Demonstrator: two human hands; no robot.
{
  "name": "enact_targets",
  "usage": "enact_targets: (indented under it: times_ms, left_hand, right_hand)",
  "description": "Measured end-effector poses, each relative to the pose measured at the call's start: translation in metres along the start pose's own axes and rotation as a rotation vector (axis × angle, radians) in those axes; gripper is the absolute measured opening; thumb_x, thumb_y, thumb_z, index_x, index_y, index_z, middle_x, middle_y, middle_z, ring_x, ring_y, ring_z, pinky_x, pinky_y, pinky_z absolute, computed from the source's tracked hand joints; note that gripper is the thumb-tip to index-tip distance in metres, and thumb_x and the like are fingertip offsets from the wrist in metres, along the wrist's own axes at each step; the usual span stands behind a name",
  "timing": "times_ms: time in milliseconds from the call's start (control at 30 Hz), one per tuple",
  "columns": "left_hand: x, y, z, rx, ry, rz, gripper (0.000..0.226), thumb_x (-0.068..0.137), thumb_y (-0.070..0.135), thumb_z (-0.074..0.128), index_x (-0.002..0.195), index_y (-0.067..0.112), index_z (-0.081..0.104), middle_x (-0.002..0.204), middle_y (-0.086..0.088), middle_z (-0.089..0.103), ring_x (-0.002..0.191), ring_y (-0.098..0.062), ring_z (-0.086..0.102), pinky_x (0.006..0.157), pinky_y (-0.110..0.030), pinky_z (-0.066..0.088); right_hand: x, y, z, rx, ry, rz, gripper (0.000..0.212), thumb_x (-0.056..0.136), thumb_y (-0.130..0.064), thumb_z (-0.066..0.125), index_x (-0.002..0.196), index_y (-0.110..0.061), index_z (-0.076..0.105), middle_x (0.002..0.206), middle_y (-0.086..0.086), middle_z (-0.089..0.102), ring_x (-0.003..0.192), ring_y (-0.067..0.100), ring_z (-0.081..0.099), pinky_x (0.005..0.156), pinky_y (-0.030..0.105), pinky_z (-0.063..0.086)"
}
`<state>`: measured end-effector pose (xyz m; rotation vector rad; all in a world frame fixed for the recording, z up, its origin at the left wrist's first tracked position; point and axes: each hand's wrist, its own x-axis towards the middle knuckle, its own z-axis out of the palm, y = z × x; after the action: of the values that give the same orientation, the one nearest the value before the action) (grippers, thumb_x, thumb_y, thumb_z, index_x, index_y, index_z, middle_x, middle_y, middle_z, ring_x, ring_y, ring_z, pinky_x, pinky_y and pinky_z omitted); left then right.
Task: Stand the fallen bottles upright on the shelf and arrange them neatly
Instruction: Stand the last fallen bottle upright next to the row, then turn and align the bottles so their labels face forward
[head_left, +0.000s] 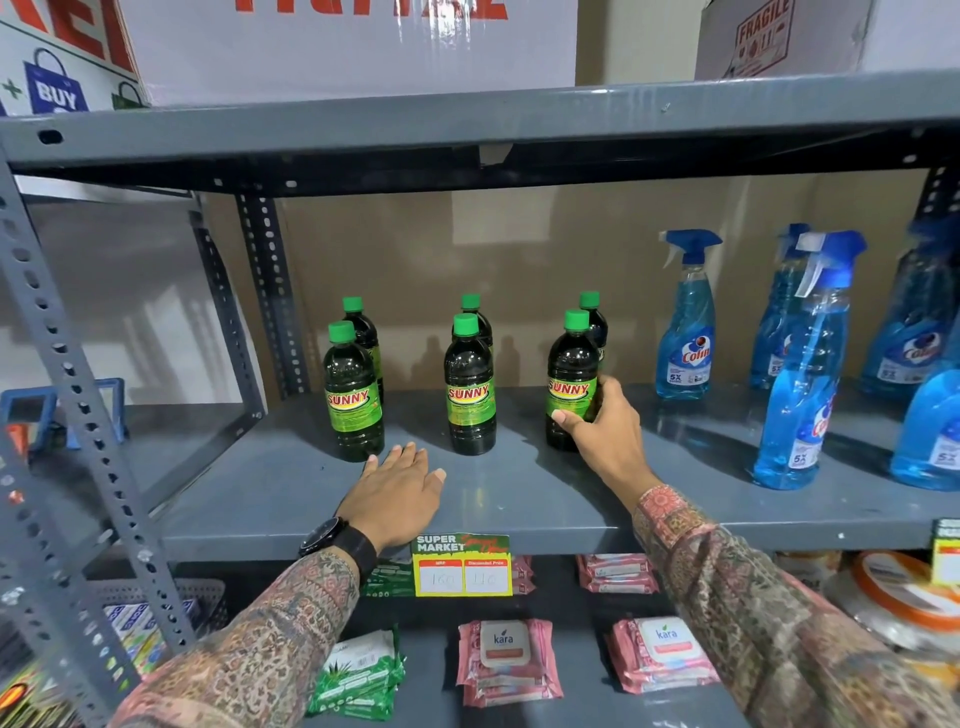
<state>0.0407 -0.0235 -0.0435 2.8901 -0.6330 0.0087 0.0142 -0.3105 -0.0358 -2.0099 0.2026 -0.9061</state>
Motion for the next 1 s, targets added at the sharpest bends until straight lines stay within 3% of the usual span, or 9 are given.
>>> enact_targets:
  times_ms: [267, 333, 400, 500, 633, 733, 800, 900, 1000]
  left_hand:
    - [-0.002, -0.002, -0.004, -0.100, 0.028, -0.003, 0.066, 0.107, 0.047, 0.023, 0.161, 0.010, 0.015, 0.171, -0.007, 0.011, 0.158, -0.022, 0.008, 0.128, -0.044, 0.002]
    - [-0.006, -0.006, -0.008, -0.241, 0.072, -0.025, 0.065, 0.104, 0.049, 0.035, 0.160, 0.016, 0.026, 0.167, -0.007, 0.027, 0.155, -0.025, 0.023, 0.126, -0.043, 0.018]
    - [-0.017, -0.018, -0.014, -0.338, 0.216, -0.067, 0.060, 0.098, 0.054, 0.046, 0.153, 0.029, 0.044, 0.152, -0.003, 0.054, 0.140, -0.027, 0.049, 0.110, -0.040, 0.043]
    - [-0.034, -0.044, -0.025, -0.398, 0.436, -0.099, 0.043, 0.092, 0.051, 0.057, 0.131, 0.037, 0.067, 0.125, 0.009, 0.073, 0.116, -0.021, 0.066, 0.094, -0.033, 0.052]
    - [-0.038, -0.093, -0.041, -0.736, 0.554, -0.208, 0.018, 0.093, 0.026, 0.066, 0.106, 0.023, 0.079, 0.096, 0.002, 0.079, 0.088, -0.017, 0.073, 0.084, -0.033, 0.058]
    - [-0.022, -0.116, -0.049, -1.009, 0.508, -0.254, 0.022, 0.095, 0.015, 0.067, 0.116, 0.007, 0.069, 0.086, -0.006, 0.070, 0.074, -0.024, 0.065, 0.078, -0.045, 0.059]
    - [-0.008, -0.124, -0.055, -1.050, 0.442, -0.218, 0.039, 0.094, 0.015, 0.071, 0.130, 0.005, 0.060, 0.099, -0.010, 0.068, 0.080, -0.023, 0.061, 0.075, -0.040, 0.053]
    - [0.009, -0.126, -0.060, -1.095, 0.310, -0.112, 0.066, 0.091, 0.015, 0.074, 0.150, 0.014, 0.043, 0.133, -0.006, 0.054, 0.116, -0.024, 0.059, 0.095, -0.039, 0.052]
    - [0.018, -0.121, -0.061, -1.180, 0.239, 0.062, 0.056, 0.090, 0.002, 0.072, 0.138, 0.024, 0.051, 0.131, 0.003, 0.059, 0.116, -0.009, 0.064, 0.089, -0.020, 0.053]
  right_hand:
    - [-0.006, -0.012, -0.003, 0.038, 0.046, 0.017, 0.062, 0.084, -0.035, 0.082, 0.135, -0.020, 0.052, 0.120, -0.002, 0.055, 0.114, 0.018, 0.055, 0.100, 0.038, 0.044]
    - [-0.009, -0.018, -0.007, 0.005, 0.190, -0.001, 0.064, 0.087, -0.039, 0.078, 0.139, -0.015, 0.050, 0.119, -0.002, 0.050, 0.112, 0.016, 0.052, 0.099, 0.036, 0.042]
    - [-0.016, -0.029, -0.006, 0.011, 0.367, -0.099, 0.046, 0.089, -0.033, 0.073, 0.127, -0.018, 0.055, 0.112, -0.001, 0.053, 0.101, 0.015, 0.054, 0.093, 0.037, 0.050]
    - [-0.031, -0.055, 0.009, 0.108, 0.429, -0.313, 0.018, 0.090, -0.023, 0.068, 0.104, -0.023, 0.058, 0.097, -0.003, 0.059, 0.083, 0.012, 0.056, 0.076, 0.030, 0.050]
    - [-0.055, -0.098, 0.073, 0.115, 0.133, -0.482, 0.014, 0.088, -0.014, 0.069, 0.089, -0.026, 0.062, 0.077, -0.013, 0.061, 0.070, 0.005, 0.060, 0.064, 0.021, 0.046]
    - [-0.060, -0.116, 0.125, 0.075, -0.155, -0.379, 0.020, 0.086, -0.010, 0.073, 0.099, -0.024, 0.066, 0.078, -0.013, 0.064, 0.071, 0.005, 0.061, 0.067, 0.022, 0.048]
    - [-0.053, -0.123, 0.153, 0.067, -0.303, -0.250, 0.040, 0.084, -0.008, 0.078, 0.120, -0.019, 0.063, 0.098, -0.006, 0.067, 0.082, 0.007, 0.064, 0.080, 0.030, 0.054]
    - [-0.035, -0.129, 0.177, 0.039, -0.471, -0.033, 0.088, 0.077, -0.015, 0.089, 0.152, -0.011, 0.043, 0.143, 0.008, 0.060, 0.127, 0.026, 0.060, 0.109, 0.044, 0.049]
    - [-0.025, -0.126, 0.191, 0.059, -0.546, 0.021, 0.094, 0.069, -0.014, 0.094, 0.149, -0.013, 0.045, 0.142, 0.007, 0.063, 0.131, 0.026, 0.060, 0.114, 0.045, 0.046]
